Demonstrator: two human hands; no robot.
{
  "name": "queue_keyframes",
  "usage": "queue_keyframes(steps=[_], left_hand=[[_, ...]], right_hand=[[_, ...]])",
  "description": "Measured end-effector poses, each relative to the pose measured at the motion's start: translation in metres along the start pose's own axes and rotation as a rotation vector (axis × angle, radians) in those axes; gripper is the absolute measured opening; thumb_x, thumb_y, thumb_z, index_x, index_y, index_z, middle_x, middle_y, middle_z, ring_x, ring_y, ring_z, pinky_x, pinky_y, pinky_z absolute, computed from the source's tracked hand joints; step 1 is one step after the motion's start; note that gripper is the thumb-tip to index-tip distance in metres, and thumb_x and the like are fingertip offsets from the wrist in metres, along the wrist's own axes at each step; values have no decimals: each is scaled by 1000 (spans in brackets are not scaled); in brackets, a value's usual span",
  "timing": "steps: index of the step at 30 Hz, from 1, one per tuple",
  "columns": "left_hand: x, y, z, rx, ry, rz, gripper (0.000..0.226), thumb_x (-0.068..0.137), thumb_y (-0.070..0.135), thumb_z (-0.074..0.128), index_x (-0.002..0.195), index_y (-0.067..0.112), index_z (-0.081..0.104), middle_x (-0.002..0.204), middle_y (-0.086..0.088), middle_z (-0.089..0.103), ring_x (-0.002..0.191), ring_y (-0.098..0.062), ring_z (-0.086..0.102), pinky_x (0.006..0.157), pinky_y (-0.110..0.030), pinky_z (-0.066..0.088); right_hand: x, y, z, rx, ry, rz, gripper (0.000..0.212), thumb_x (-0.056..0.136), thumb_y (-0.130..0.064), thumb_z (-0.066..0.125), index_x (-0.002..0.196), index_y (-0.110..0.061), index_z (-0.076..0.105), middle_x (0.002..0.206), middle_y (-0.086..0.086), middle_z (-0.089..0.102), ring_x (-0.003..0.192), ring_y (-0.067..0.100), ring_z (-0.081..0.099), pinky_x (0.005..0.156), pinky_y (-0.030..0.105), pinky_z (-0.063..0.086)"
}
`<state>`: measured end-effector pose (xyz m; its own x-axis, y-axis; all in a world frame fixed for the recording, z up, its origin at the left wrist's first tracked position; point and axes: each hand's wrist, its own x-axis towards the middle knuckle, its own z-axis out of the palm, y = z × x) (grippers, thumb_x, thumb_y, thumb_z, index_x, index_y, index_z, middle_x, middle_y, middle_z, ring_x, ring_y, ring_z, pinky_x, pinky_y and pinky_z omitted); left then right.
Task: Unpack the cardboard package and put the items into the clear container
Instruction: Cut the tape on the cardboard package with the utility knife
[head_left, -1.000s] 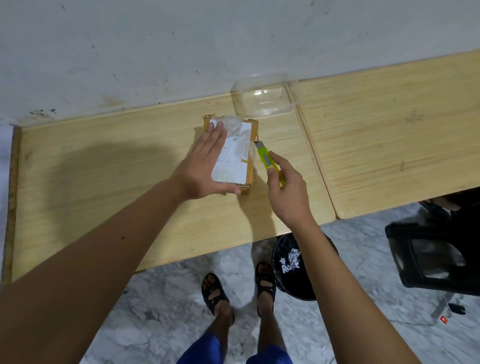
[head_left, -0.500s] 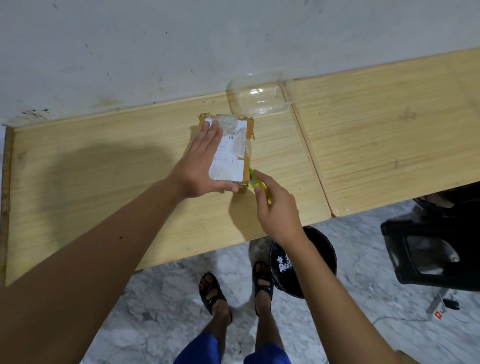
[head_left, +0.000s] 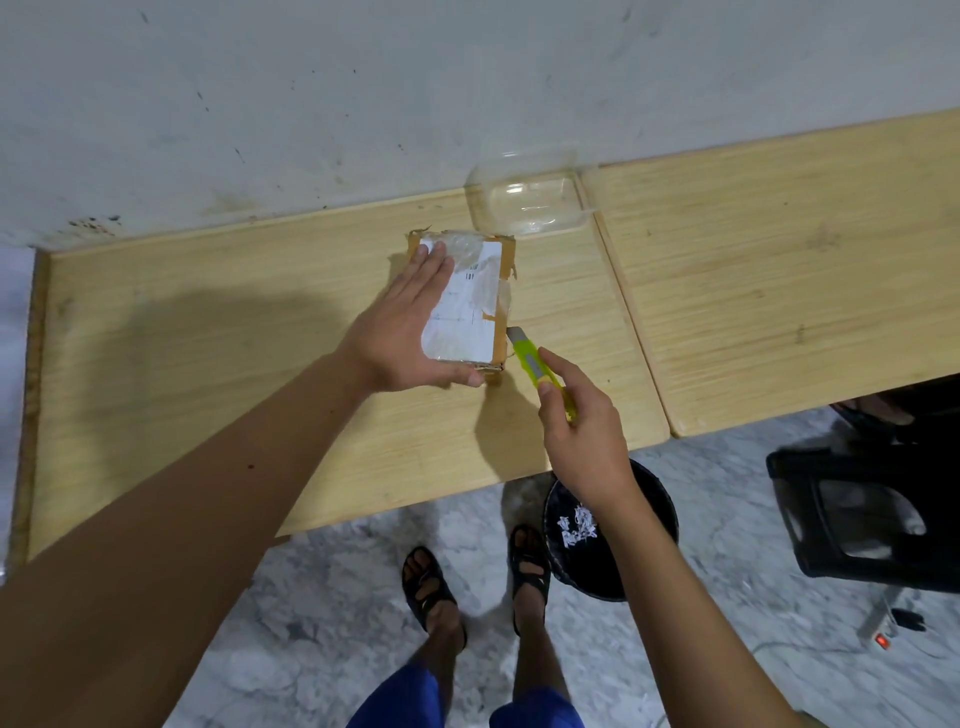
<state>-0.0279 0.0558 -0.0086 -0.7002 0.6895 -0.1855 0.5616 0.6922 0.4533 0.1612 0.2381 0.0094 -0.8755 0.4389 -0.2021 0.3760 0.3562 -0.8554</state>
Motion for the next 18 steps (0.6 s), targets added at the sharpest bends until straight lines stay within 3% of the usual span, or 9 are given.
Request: queue_keyframes(steps=[3, 5, 7, 9, 13, 15, 18], left_hand=[[-5, -17, -10, 159, 82, 99, 130, 75, 92, 56, 167, 14, 8, 175, -1, -2, 163, -16, -1, 132, -42, 10], [-5, -28, -20, 195, 169, 189, 100, 92, 75, 50, 162, 7, 30, 172, -12, 22, 159, -26, 25, 125, -52, 30], [-2, -37, -29, 251, 198, 285, 81, 96, 57, 52, 154, 2, 44, 165, -20, 37, 150, -35, 43, 115, -55, 41], [-2, -44, -33, 314, 164, 344, 77, 97, 51, 53, 154, 1, 44, 164, -22, 37, 148, -37, 44, 117, -52, 40], [-12, -51, -27, 329, 100, 293, 88, 96, 63, 50, 161, 7, 32, 171, -15, 25, 157, -30, 28, 128, -44, 24], [-17, -54, -22, 322, 115, 257, 92, 94, 68, 50, 161, 8, 32, 171, -13, 26, 157, -29, 28, 128, -41, 19], [-21, -48, -14, 264, 159, 164, 95, 90, 75, 49, 159, 11, 37, 170, -11, 30, 156, -28, 30, 129, -47, 18]], right_hand=[[1, -6, -4, 33, -5, 11, 38, 108, -26, 48, 144, -32, 57, 86, 5, 72, 75, 24, 61, 72, 34, 51], [2, -9, -5, 37, -6, 14, 38, 108, -26, 49, 145, -31, 57, 89, 0, 72, 74, 22, 60, 71, 32, 51], [3, -10, -5, 42, -4, 17, 38, 108, -25, 49, 145, -30, 57, 88, -7, 70, 75, 20, 60, 69, 30, 51], [3, -9, -4, 43, -3, 24, 38, 108, -25, 49, 145, -30, 57, 86, -11, 67, 74, 18, 60, 67, 28, 50], [3, -6, -2, 44, -10, 16, 39, 108, -26, 49, 146, -32, 56, 89, -14, 62, 65, 3, 58, 62, 16, 48], [3, -5, -2, 53, -18, 12, 39, 108, -26, 48, 146, -32, 56, 82, -18, 59, 60, 3, 54, 60, 20, 48], [6, -3, -1, 53, 2, 13, 39, 107, -25, 49, 144, -32, 57, 72, -14, 58, 59, 10, 51, 61, 29, 48]])
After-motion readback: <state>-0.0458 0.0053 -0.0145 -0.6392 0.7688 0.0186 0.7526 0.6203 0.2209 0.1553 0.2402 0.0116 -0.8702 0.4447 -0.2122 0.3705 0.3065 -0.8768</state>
